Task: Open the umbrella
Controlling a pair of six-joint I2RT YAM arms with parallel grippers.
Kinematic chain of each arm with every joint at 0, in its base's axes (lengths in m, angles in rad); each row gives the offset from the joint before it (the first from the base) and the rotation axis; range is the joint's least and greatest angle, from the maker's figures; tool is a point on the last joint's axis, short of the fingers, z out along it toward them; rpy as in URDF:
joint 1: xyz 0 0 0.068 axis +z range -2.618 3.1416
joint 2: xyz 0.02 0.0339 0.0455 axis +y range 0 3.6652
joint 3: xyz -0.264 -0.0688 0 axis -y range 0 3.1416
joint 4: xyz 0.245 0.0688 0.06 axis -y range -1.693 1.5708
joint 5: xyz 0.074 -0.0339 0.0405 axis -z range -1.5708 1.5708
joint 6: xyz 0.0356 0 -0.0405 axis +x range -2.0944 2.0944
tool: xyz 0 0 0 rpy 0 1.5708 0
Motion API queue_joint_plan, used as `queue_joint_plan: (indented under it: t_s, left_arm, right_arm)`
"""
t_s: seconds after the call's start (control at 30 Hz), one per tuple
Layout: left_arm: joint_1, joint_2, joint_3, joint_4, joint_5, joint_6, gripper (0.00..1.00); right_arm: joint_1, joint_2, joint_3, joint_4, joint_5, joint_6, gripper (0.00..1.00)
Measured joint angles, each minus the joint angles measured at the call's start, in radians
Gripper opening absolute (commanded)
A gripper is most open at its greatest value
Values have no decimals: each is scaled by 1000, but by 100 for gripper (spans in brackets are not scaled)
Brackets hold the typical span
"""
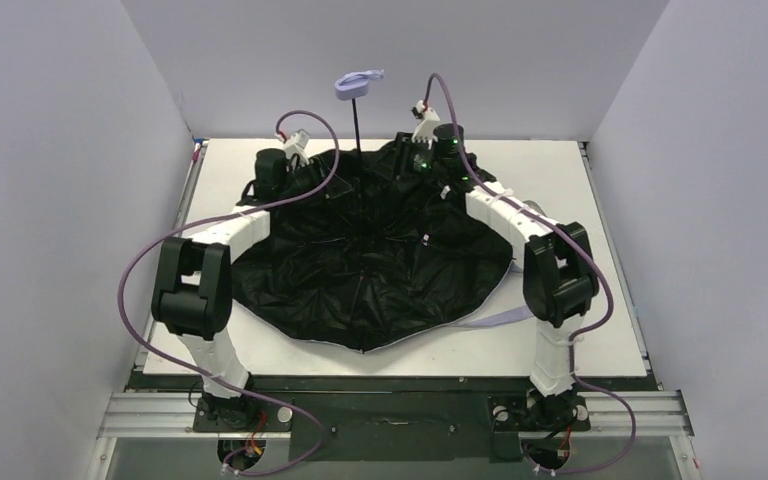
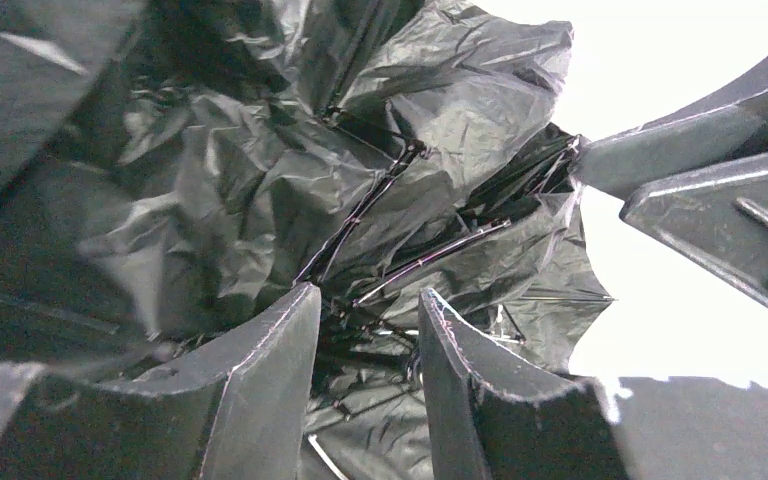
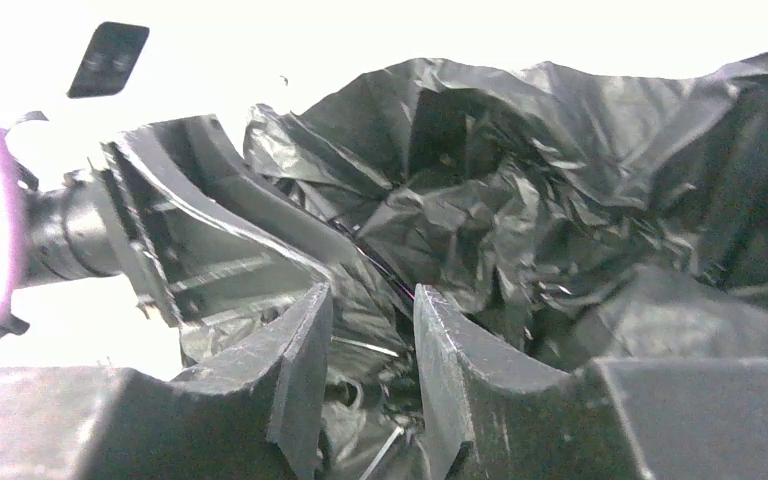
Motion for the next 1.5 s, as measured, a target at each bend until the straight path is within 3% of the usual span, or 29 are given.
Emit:
queue_joint_plan:
  t_s: [0.17,0.4,0.63,0.77,1.13,1.5]
  left_arm:
    - [-42,101,25,36,-40,-28,39]
    - [14,187,6,27,-118,-65,49]
    - [81,203,-28,32,-124,-122,60]
    - [88,203,-34,33,-124,-130,63]
    - [190,195,-38,-1,-116,-72,63]
    - [193,6,-82,-10,10,6,57]
  right_arm:
    - [40,100,39,59,33,34,32]
    - [22,213,19,-21,117,-6,41]
    - [-6,214,-50,-117,233,-47,62]
    - [-5,214,-79,-153,271,-54,67]
    - [-32,156,-157,-154,264,-99,63]
    - [0,98,-60,-75,38,-41,57]
